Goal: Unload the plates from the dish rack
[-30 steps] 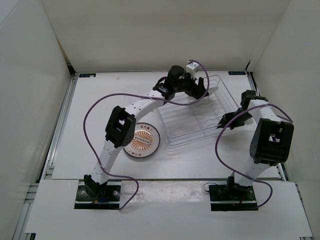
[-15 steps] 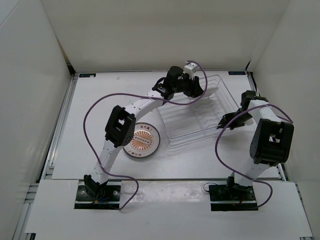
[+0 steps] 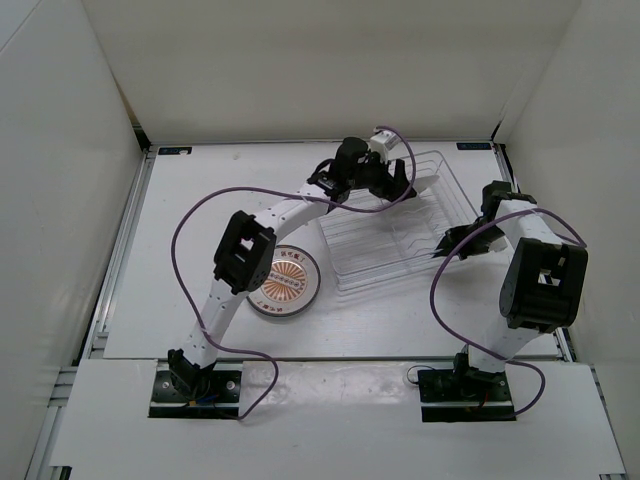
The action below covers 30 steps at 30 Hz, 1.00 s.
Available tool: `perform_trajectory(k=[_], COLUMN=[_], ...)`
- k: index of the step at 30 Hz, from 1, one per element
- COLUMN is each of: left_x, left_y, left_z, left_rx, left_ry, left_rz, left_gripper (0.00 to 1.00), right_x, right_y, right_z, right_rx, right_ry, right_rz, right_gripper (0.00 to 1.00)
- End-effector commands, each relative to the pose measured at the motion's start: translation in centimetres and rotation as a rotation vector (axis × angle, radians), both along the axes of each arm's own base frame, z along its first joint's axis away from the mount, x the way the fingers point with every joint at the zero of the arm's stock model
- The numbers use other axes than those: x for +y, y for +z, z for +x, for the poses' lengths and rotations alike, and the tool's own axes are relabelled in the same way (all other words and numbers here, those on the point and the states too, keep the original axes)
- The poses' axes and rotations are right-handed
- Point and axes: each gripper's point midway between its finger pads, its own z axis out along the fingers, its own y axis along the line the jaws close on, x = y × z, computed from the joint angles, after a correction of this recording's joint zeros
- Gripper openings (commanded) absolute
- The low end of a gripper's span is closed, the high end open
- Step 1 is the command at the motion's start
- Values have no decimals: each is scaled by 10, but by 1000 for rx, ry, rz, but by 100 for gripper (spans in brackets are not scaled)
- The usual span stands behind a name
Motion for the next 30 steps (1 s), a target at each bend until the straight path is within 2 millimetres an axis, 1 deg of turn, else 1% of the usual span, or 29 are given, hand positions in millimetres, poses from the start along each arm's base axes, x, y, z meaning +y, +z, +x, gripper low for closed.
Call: perform_trajectory(k=[1, 4, 5, 6, 7, 8, 9, 10, 11, 12, 13, 15, 16, 17, 19, 20, 21, 22, 23, 24, 25, 26, 27, 28, 29, 30], left_x=[-6, -6, -7, -7, -8, -9, -9, -11, -9, -10, -9, -6, -7, -6, -5, -2, 1, 5, 13, 17, 23, 32, 38, 47, 57, 66], left_y=[-7, -12, -10, -14, -10, -7, -1, 1, 10, 26, 32, 56, 63, 81, 96, 118, 131, 150, 177, 186, 206, 221, 226, 234, 252, 247], left_z=[-13, -11, -11, -10, -9, -8, -8, -10, -8, -7, -5, -6, -6, -7, -6, -8, -7, -9, -14, -15, -23, -27, -29, -29, -36, -43], left_rx=[33, 44, 38, 44, 40, 35, 25, 30, 21, -12, -27, -68, -79, -106, -130, -160, -180, -208, -243, -255, -289, -309, -316, -330, -370, -358], left_ry=[-42, -35, -36, -34, -31, -33, -34, -38, -33, -35, -32, -29, -30, -30, -28, -25, -21, -19, -18, -18, -34, -36, -37, -35, -40, -40], left_rz=[3, 3, -3, 0, -5, -12, -21, -26, -37, -65, -75, -102, -113, -134, -150, -175, -189, -208, -236, -243, -258, -266, -258, -259, -270, -234], left_gripper=[88, 77, 60, 51, 42, 25, 18, 13, 4, 1, 1, 1, 1, 0, 0, 0, 0, 0, 0, 0, 0, 0, 0, 0, 0, 0], right_x=[27, 26, 25, 26, 25, 26, 26, 27, 26, 27, 27, 28, 28, 27, 25, 24, 23, 23, 22, 23, 21, 20, 20, 17, 13, 10], right_y=[9, 12, 12, 12, 11, 11, 10, 8, 8, 7, 3, 1, -1, -3, -6, -7, -9, -11, -15, -15, -18, -18, -19, -19, -20, -18], right_z=[-24, -24, -24, -26, -26, -27, -27, -28, -28, -28, -28, -28, -27, -27, -26, -24, -25, -23, -23, -16, -10, -8, -3, 3, 7, 15], right_rx=[161, 157, 157, 161, 163, 167, 168, 168, 167, 167, 166, 175, 173, 179, 182, 176, 187, 186, 191, 177, 150, 165, 160, 150, 152, 147], right_ry=[-77, -79, -80, -79, -78, -82, -85, -87, -98, -97, -105, -116, -119, -122, -121, -124, -134, -142, -171, -198, -217, -251, -270, -290, -308, -341], right_rz=[172, 167, 165, 167, 165, 168, 167, 167, 168, 170, 170, 174, 174, 173, 159, 156, 152, 153, 159, 174, 184, 191, 195, 193, 181, 177], right_gripper=[0, 0, 0, 0, 0, 0, 0, 0, 0, 0, 0, 0, 0, 0, 0, 0, 0, 0, 0, 0, 0, 0, 0, 0, 0, 0])
